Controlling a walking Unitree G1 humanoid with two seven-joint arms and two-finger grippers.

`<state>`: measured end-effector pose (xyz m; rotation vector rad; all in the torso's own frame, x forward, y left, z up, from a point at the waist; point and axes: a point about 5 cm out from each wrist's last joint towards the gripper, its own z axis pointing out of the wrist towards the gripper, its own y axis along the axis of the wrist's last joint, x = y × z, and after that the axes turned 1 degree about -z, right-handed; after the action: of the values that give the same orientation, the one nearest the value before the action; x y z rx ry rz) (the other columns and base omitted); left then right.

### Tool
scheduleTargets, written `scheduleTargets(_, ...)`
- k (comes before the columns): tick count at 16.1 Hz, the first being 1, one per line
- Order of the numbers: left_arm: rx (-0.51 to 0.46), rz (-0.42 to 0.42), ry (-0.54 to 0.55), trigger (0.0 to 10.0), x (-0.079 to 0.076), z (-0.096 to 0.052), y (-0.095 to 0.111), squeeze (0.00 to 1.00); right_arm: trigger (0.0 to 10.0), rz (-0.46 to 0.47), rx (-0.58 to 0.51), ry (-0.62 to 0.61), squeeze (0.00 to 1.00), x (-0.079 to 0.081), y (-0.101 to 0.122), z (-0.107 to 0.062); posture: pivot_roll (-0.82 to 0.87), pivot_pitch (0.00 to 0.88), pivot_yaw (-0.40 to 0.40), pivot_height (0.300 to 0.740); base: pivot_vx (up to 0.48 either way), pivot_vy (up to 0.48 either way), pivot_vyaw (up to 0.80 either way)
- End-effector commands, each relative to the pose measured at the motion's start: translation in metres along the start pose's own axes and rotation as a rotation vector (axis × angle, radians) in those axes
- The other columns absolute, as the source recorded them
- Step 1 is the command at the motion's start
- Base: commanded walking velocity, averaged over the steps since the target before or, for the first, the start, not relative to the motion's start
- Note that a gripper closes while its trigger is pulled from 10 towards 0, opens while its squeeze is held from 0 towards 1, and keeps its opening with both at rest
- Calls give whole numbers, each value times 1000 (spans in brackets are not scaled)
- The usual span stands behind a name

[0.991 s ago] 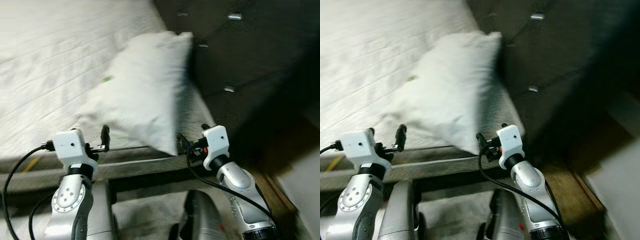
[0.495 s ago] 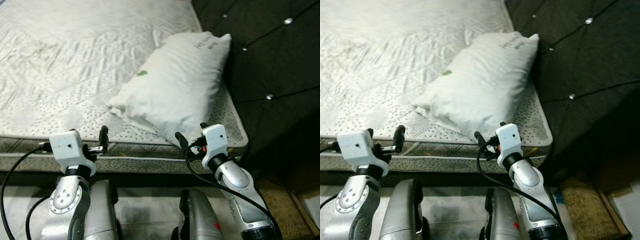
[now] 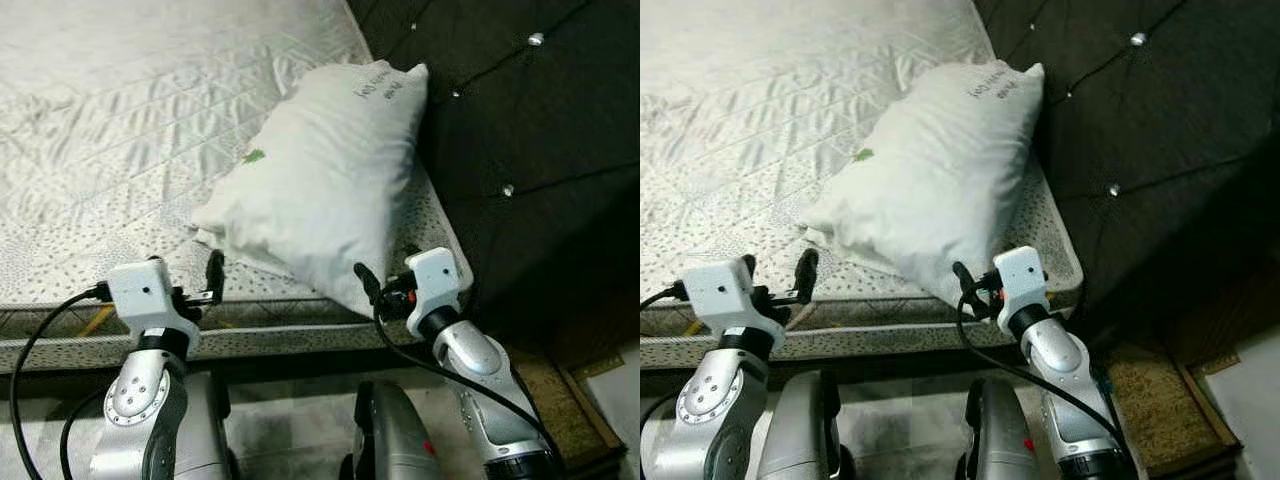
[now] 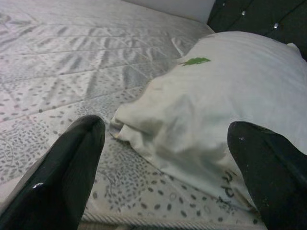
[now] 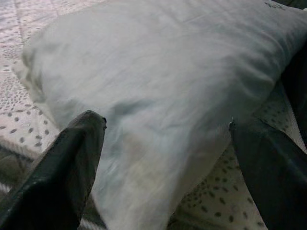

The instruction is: Clean up the room

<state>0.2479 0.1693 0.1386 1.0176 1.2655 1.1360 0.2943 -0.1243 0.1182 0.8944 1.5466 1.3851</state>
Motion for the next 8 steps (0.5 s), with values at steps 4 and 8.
scheduleTargets(4, 4, -2, -8, 10000, -2, -1, -1, 0, 10000, 2, 7, -11, 0, -4, -1, -1, -18, 173, -125, 552, 292, 0, 0)
scheduleTargets(8, 17, -8, -3, 10000, -2, -1, -2, 0, 10000, 5, 8, -11, 0, -4, -2, -1, -18, 173, -125, 552, 209, 0, 0)
